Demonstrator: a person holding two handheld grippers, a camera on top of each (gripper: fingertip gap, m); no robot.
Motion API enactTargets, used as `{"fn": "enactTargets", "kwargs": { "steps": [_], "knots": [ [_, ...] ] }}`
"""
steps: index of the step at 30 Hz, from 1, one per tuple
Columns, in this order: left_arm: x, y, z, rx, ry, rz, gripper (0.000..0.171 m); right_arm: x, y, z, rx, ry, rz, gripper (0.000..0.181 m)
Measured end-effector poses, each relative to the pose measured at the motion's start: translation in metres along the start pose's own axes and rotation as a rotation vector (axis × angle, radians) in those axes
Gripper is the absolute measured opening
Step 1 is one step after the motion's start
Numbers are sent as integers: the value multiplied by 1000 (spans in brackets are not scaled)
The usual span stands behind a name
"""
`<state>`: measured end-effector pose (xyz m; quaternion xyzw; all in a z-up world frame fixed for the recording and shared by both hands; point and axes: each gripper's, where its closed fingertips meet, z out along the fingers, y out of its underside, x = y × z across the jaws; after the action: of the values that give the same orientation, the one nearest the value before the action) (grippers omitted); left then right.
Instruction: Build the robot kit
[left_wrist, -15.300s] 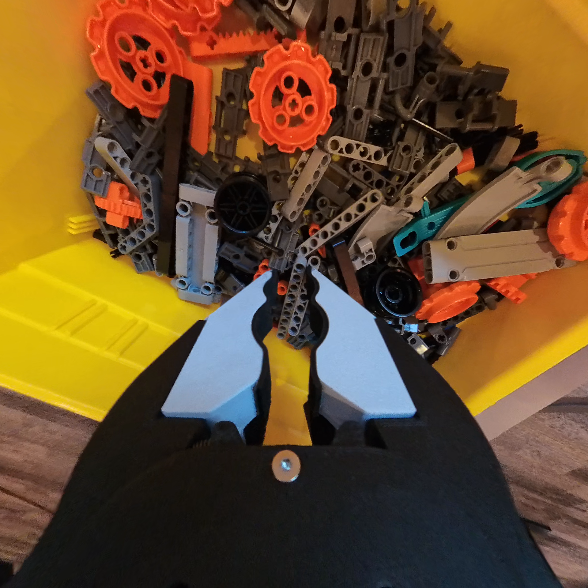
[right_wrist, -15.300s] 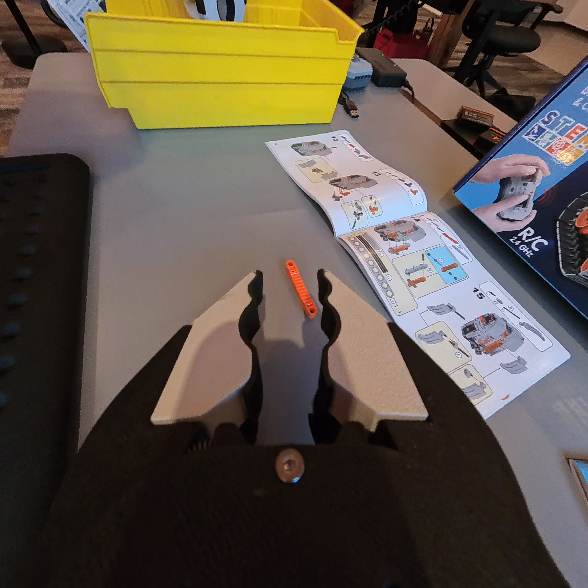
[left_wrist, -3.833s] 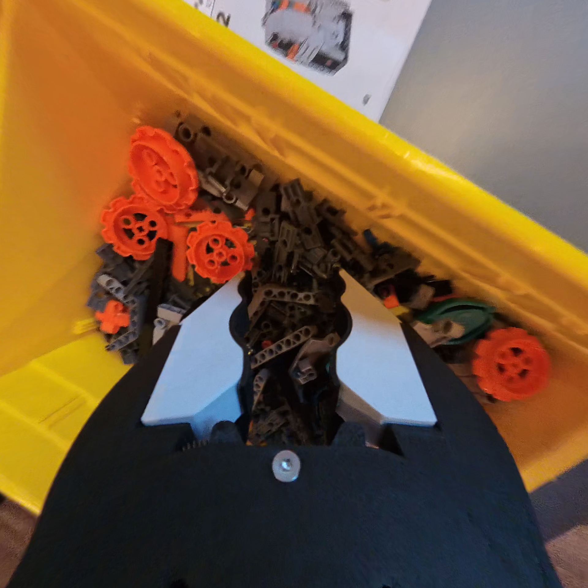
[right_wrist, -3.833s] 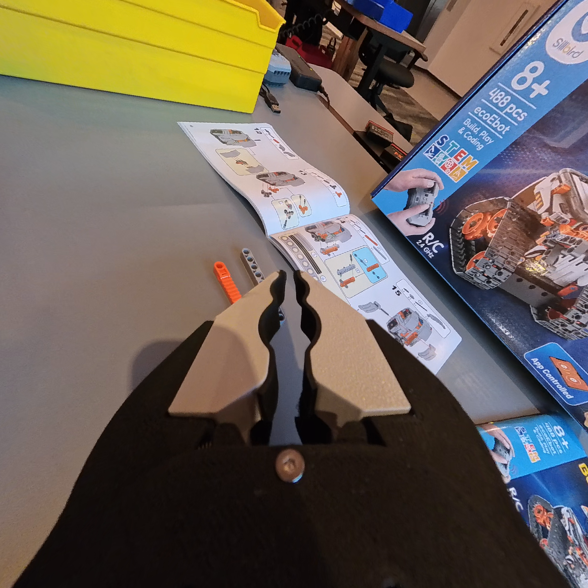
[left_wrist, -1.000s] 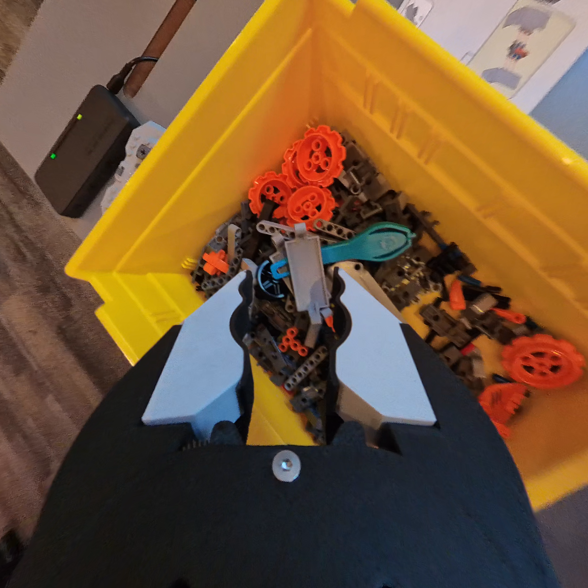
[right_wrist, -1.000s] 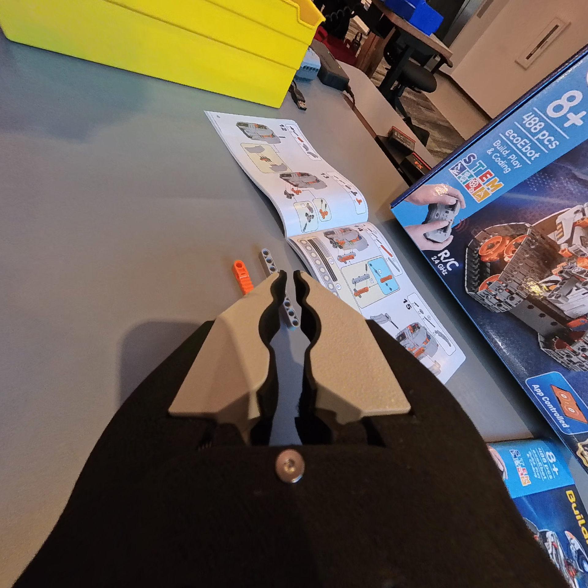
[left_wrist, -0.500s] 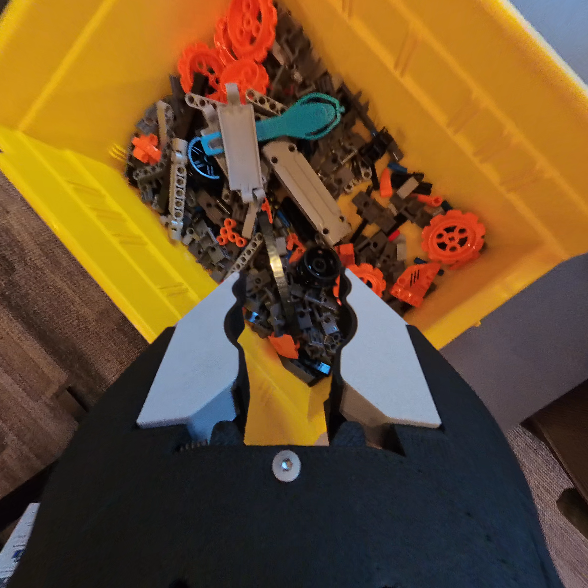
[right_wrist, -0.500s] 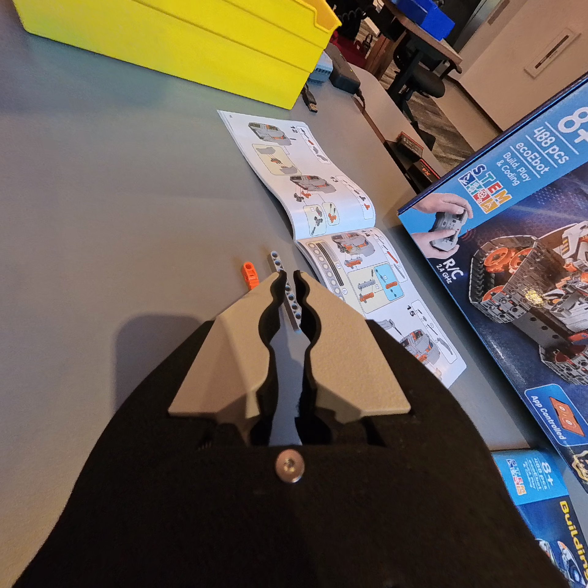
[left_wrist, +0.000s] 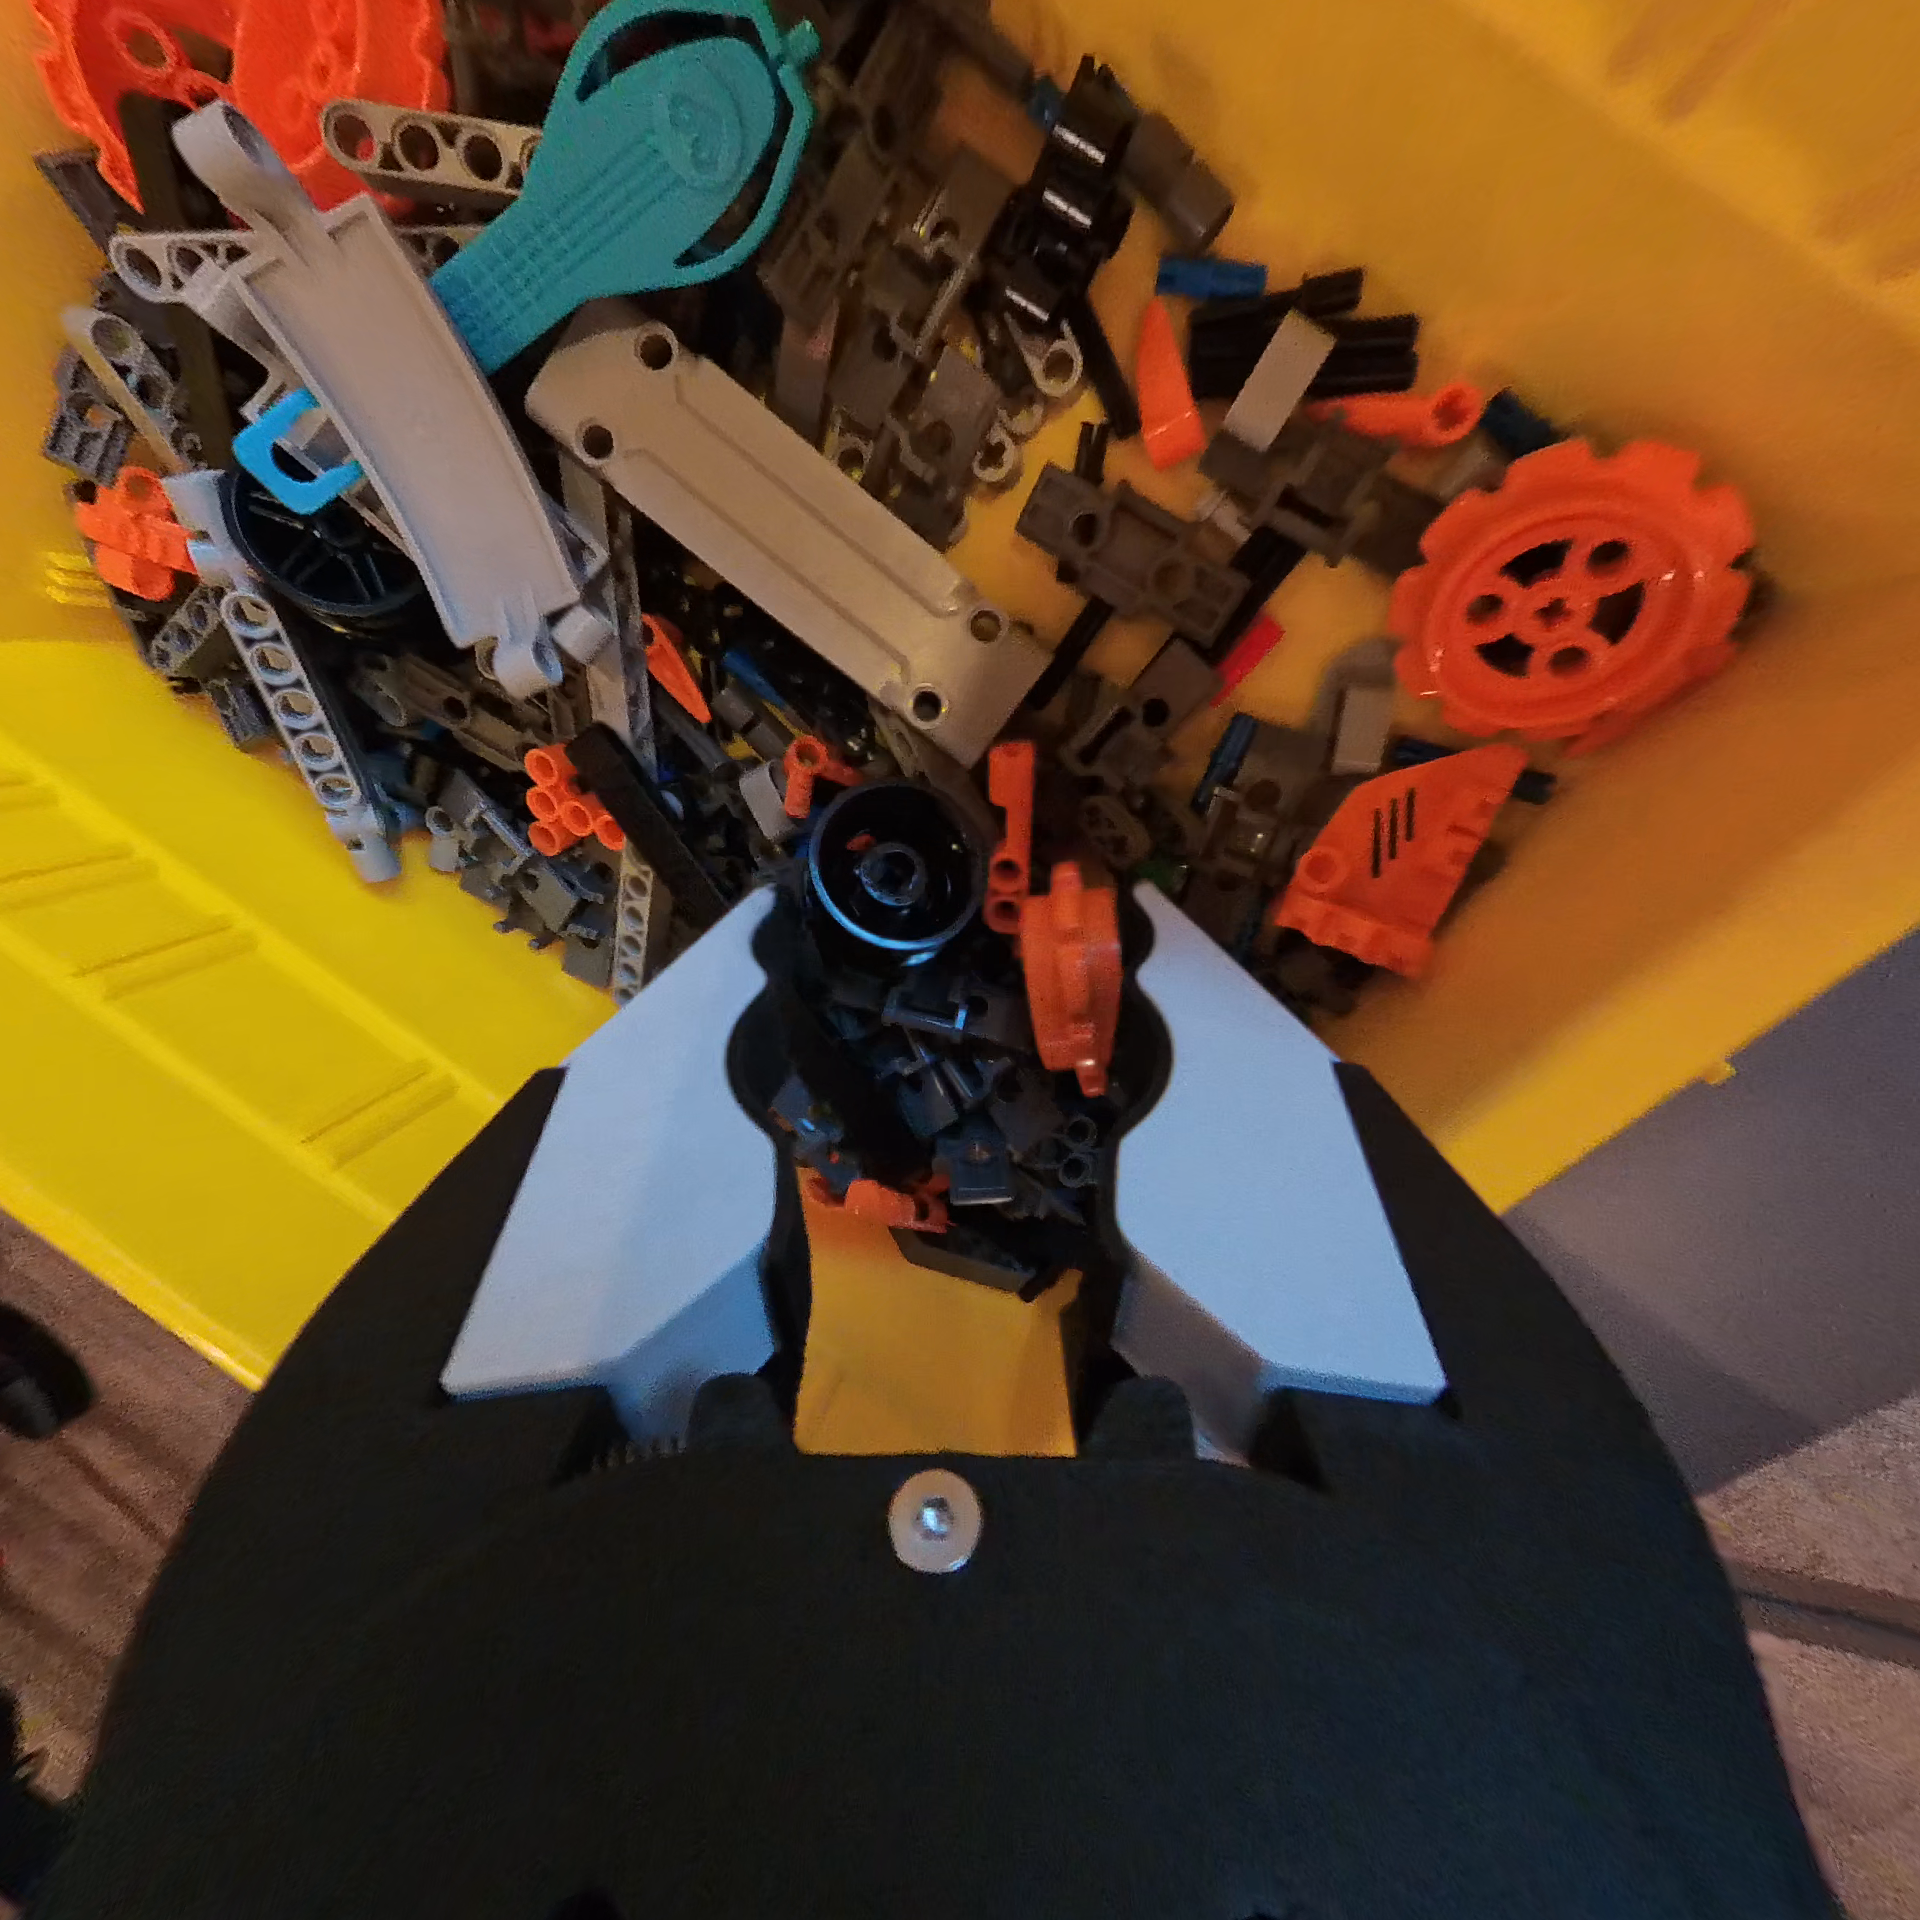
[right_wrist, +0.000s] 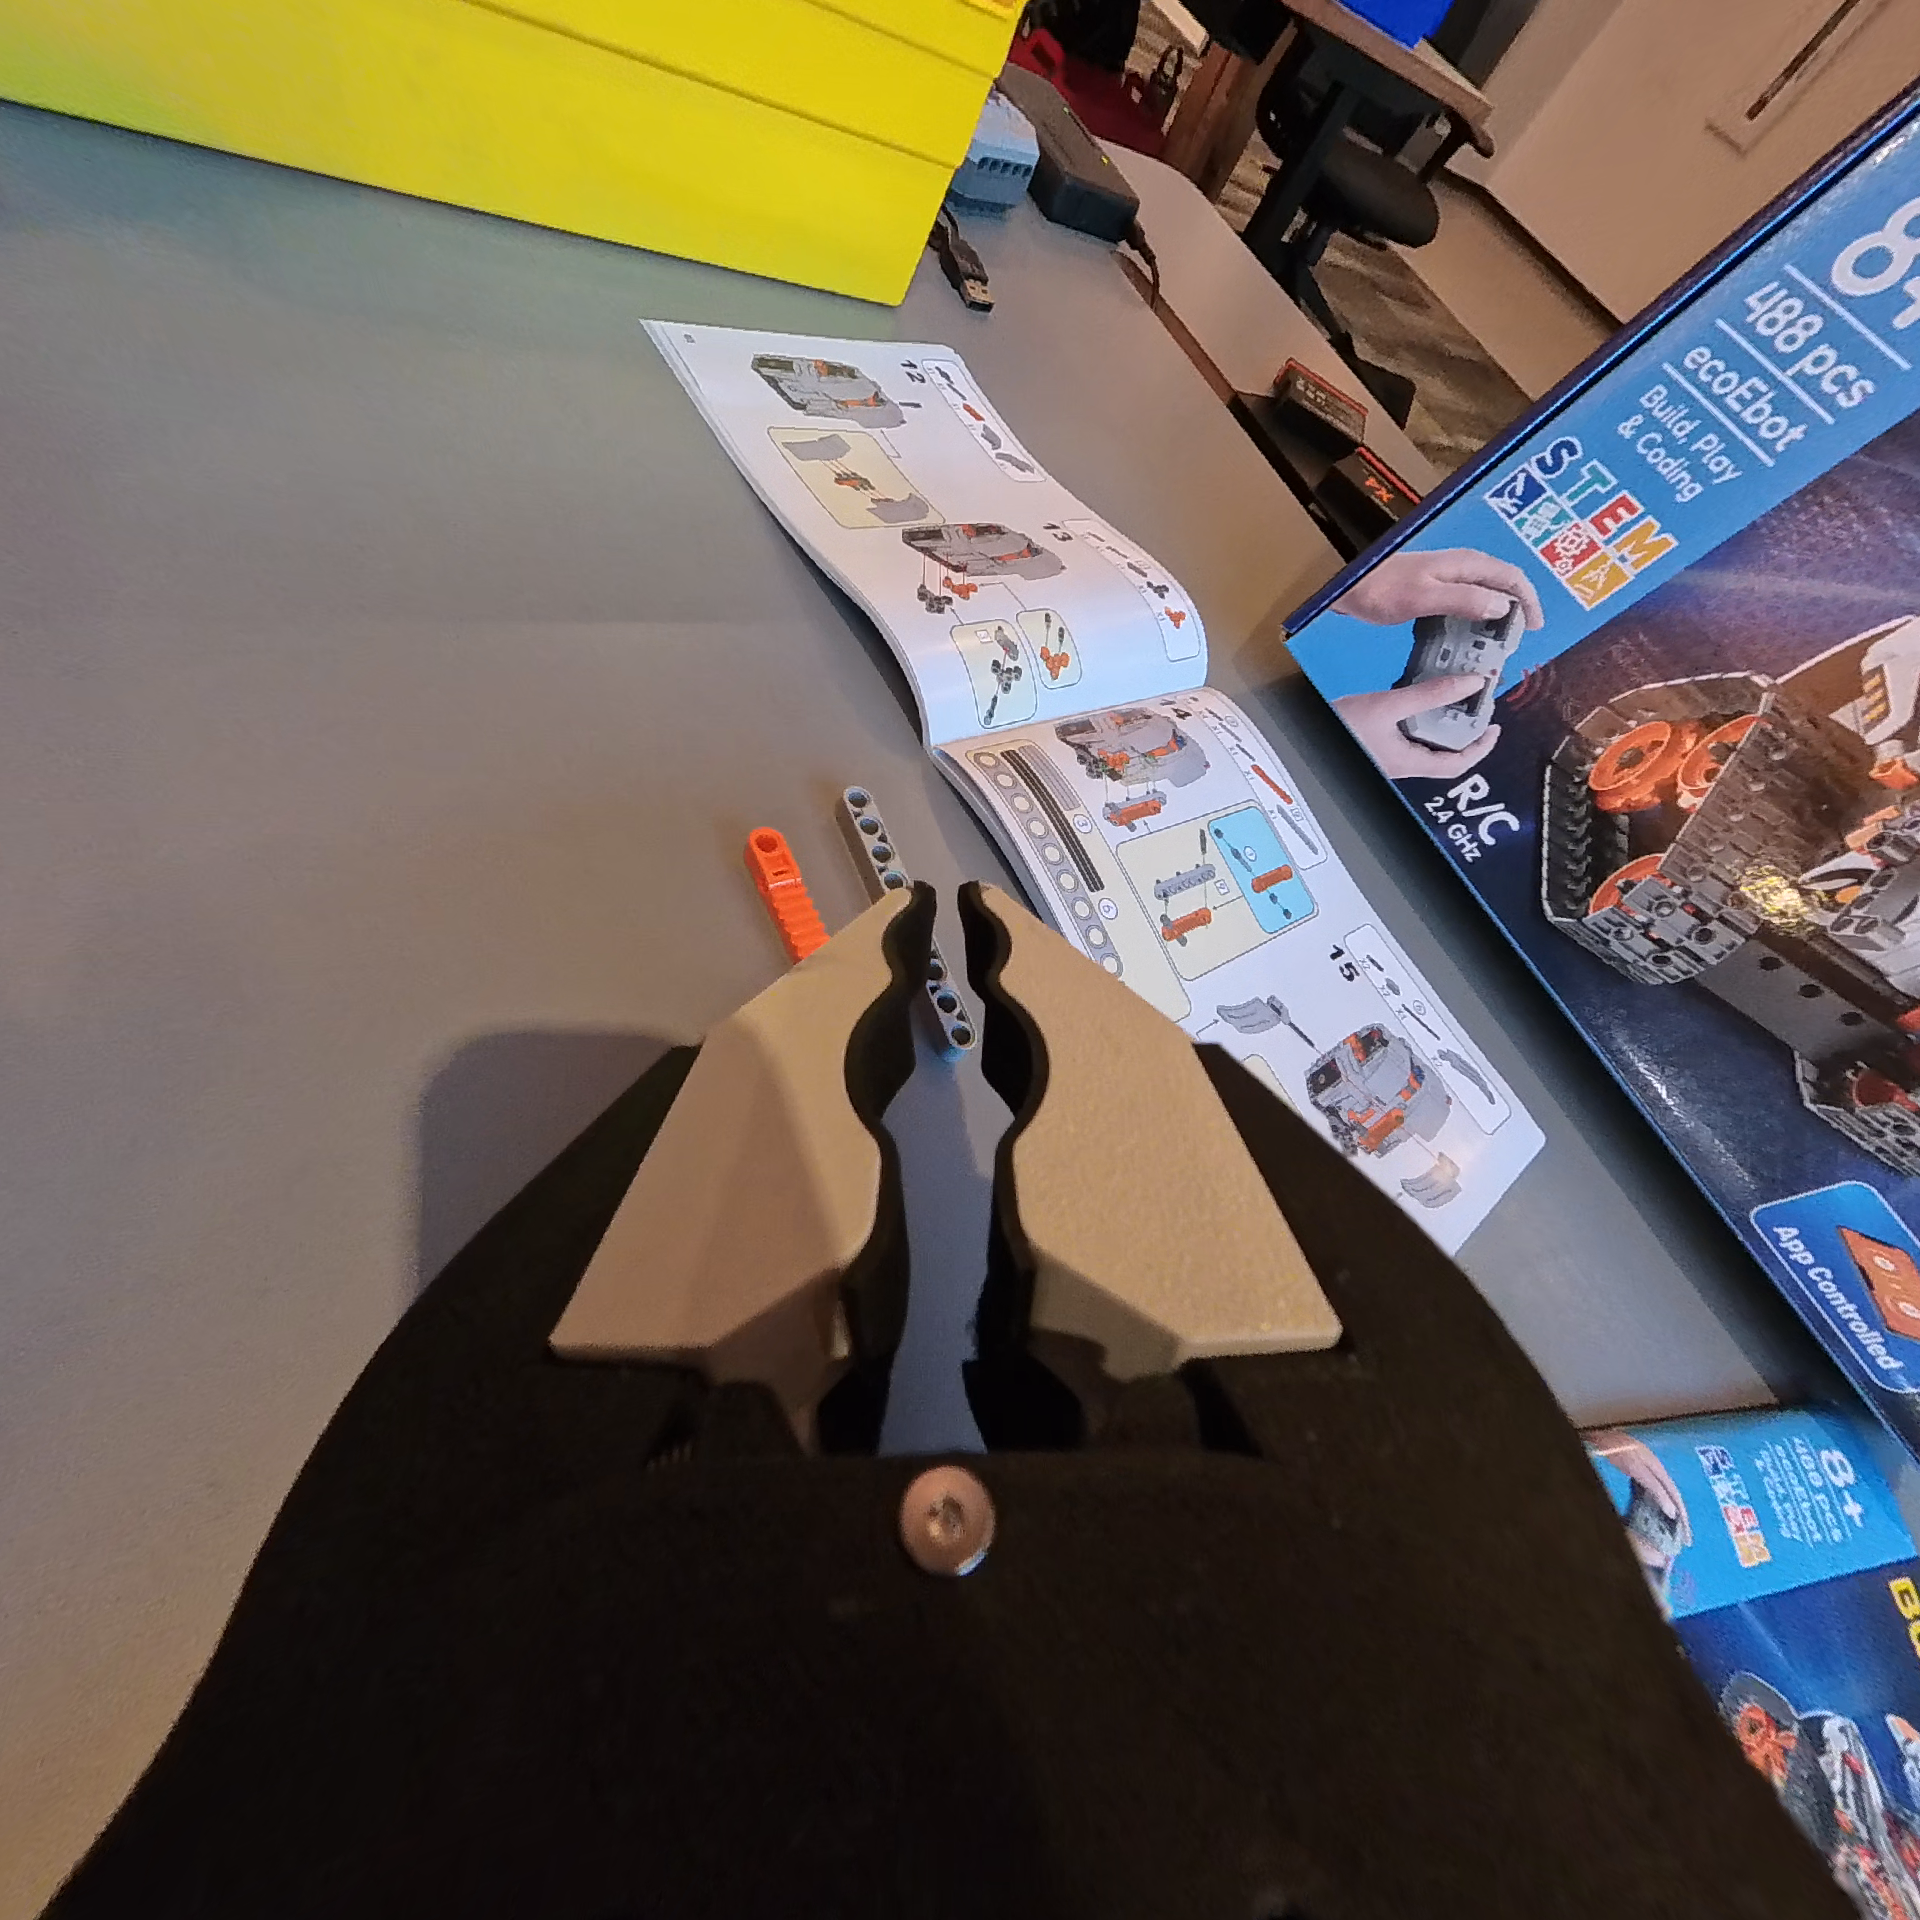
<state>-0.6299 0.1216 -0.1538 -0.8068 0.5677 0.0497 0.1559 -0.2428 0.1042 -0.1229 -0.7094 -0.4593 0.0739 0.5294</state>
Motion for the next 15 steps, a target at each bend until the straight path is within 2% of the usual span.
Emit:
{"fn": "enactTargets", "kwargs": {
  "steps": [3, 5, 8, 14, 15],
  "knots": [
    [-8, -4, 2, 6, -45, 28, 40, 0, 2, 1, -7, 0, 5, 3],
    [-18, -7, 0, 16, -75, 27, 14, 0, 3, 2, -11, -1, 7, 3],
    [-25, -6, -1, 2, -74, 36, 0, 0, 5, 3, -17, -2, 7, 3],
    [-38, -23, -3, 65, -70, -17, 0, 0, 6, 3, -23, -4, 10, 3],
    [-39, -23, -4, 66, -65, -31, 9, 0, 6, 4, -24, -5, 11, 3]
  ]
}}
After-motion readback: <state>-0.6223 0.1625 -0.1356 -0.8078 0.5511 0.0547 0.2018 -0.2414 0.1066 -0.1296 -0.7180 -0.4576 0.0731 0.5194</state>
